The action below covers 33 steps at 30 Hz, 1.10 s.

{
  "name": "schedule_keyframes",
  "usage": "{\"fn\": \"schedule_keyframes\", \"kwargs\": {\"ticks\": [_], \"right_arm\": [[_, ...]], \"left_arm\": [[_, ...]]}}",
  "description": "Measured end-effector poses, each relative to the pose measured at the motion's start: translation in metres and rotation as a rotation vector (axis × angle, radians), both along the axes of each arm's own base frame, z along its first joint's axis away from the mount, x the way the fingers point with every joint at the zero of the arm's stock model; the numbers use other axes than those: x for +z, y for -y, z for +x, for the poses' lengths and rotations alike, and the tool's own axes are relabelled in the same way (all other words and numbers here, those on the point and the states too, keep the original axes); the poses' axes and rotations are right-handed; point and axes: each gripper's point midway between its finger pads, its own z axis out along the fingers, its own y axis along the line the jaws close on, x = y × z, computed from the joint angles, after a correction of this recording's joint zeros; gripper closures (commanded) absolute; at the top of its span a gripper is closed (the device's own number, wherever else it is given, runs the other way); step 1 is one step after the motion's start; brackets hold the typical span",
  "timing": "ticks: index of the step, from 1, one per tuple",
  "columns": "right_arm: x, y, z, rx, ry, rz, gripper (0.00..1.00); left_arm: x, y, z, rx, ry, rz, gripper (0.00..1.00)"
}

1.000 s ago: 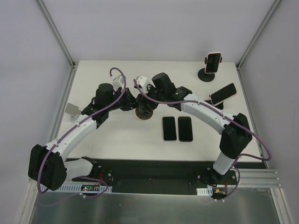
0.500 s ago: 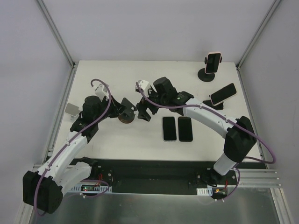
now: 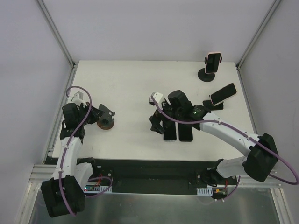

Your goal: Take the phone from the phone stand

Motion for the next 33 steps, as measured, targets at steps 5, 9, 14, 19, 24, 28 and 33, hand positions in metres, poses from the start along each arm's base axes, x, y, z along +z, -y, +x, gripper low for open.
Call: {"fn": "schedule_keyframes", "kwargs": {"ticks": [5, 9, 14, 19, 24, 28, 33], "right_arm": [[0.006, 0.012, -0.008, -0.009, 0.025, 0.015, 0.04], [0.005, 0.02, -0.013, -0.017, 0.034, 0.015, 0.04], [-0.006, 0.028, -0.018, -0.033, 0.023, -0.005, 0.04], [-0.006, 0.031, -0.018, -0.043, 0.028, -0.01, 0.04], [-0.003, 0.032, -0.017, -0.047, 0.038, -0.005, 0.04], [-0.003, 0.032, -0.017, -0.047, 0.037, -0.005, 0.04], [-0.003, 0.032, -0.017, -0.046, 0.037, -0.005, 0.04]], "left_arm": [[-0.02, -0.021, 0.003, 0.023, -0.067, -0.03, 1.0], [-0.02, -0.032, 0.008, 0.023, -0.074, -0.077, 1.0], [-0.022, -0.049, 0.013, 0.028, -0.076, -0.15, 1.0], [-0.02, -0.058, 0.019, 0.03, -0.054, -0.167, 1.0], [-0.016, -0.068, 0.023, 0.049, -0.02, -0.153, 1.0], [-0.015, -0.071, 0.028, 0.047, 0.002, -0.153, 1.0], [-0.015, -0.066, 0.03, 0.021, 0.027, -0.189, 1.0]]}}
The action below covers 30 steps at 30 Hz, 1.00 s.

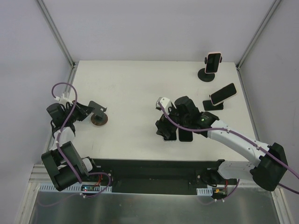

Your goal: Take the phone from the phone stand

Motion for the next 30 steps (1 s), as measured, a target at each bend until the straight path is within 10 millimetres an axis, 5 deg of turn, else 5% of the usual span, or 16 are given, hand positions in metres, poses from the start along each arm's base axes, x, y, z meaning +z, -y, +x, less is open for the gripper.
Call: {"fn": "schedule_keyframes", "kwargs": {"ticks": [19, 30], "right_arm": [[-0.006, 0.002, -0.003, 0.004, -0.013, -0.009, 0.04], [-0.016, 0.006, -0.006, 0.004, -0.028, -0.026, 0.04]], "left_arm": [[-0.014, 0.003, 0.003, -0.018, -0.02, -0.057, 0.91], [-0.021, 0.002, 0.001, -0.042, -0.036, -0.028, 0.55]]}}
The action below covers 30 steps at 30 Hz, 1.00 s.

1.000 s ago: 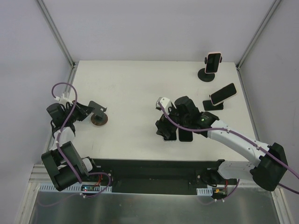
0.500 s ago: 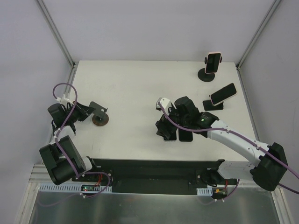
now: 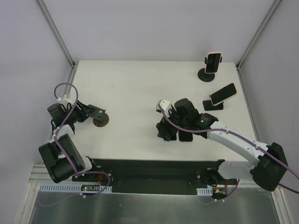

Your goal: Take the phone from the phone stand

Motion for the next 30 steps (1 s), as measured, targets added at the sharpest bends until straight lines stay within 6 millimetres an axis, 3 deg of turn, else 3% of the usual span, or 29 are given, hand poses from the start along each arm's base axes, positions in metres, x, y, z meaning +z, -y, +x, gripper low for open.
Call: {"fn": "schedule_keyframes", "kwargs": {"ticks": [9, 12, 14, 18, 21, 25, 28, 30], "right_arm": [[-0.005, 0.01, 0.001, -0.025, 0.003, -0.051, 0.04], [-0.001, 0.017, 0.011, -0.077, 0.032, -0.081, 0.04], [0.006, 0.024, 0.024, -0.144, 0.068, -0.098, 0.04], [0.025, 0.045, 0.055, -0.338, 0.142, -0.122, 0.04], [0.043, 0.075, 0.082, -0.55, 0.179, -0.119, 0.04], [0.065, 0.132, 0.113, -0.899, 0.168, -0.096, 0.04], [0.073, 0.184, 0.126, -1.173, 0.153, -0.089, 0.04], [0.072, 0.217, 0.127, -1.337, 0.137, -0.097, 0.04]], "left_arm": [[0.004, -0.004, -0.009, 0.028, -0.036, 0.062, 0.09], [0.012, -0.006, -0.014, 0.061, -0.044, 0.09, 0.01], [0.021, -0.009, -0.016, 0.088, -0.049, 0.112, 0.01], [0.056, -0.013, -0.016, 0.112, -0.061, 0.182, 0.01], [0.092, -0.002, -0.01, 0.07, -0.046, 0.307, 0.01], [0.137, 0.018, -0.014, 0.012, 0.008, 0.461, 0.01], [0.157, 0.03, -0.026, -0.016, 0.04, 0.535, 0.01], [0.16, 0.04, -0.034, -0.049, 0.046, 0.569, 0.01]]}}
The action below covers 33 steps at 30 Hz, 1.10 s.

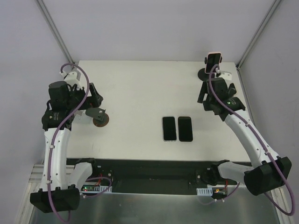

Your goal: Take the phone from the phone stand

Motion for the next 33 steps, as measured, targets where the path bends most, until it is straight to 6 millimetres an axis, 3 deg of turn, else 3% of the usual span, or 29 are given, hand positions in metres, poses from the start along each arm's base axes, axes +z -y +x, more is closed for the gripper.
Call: {"fn": "schedule_keyframes", "kwargs": {"ticks": [5, 12, 19, 24, 33], "right_arm": [[0.004, 0.062, -0.003, -0.322, 0.001, -0.005, 0.04], [0.018, 0.103, 0.015, -0.62, 0.063, -0.038, 0.04], [0.016, 0.119, 0.049, -0.788, 0.099, -0.11, 0.04], [0.001, 0.12, 0.07, -0.842, 0.081, -0.122, 0.04], [-0.023, 0.126, 0.082, -0.903, 0.04, -0.127, 0.04]], "left_arm": [[-0.013, 0.029, -0.02, -0.121, -0.038, 0.054, 0.01], [-0.065, 0.058, -0.052, -0.254, -0.13, 0.093, 0.01], [-0.101, 0.067, -0.06, -0.294, -0.143, 0.115, 0.01], [-0.11, 0.07, -0.045, -0.291, -0.079, 0.116, 0.01], [-0.114, 0.076, -0.034, -0.317, -0.04, 0.155, 0.01]]}}
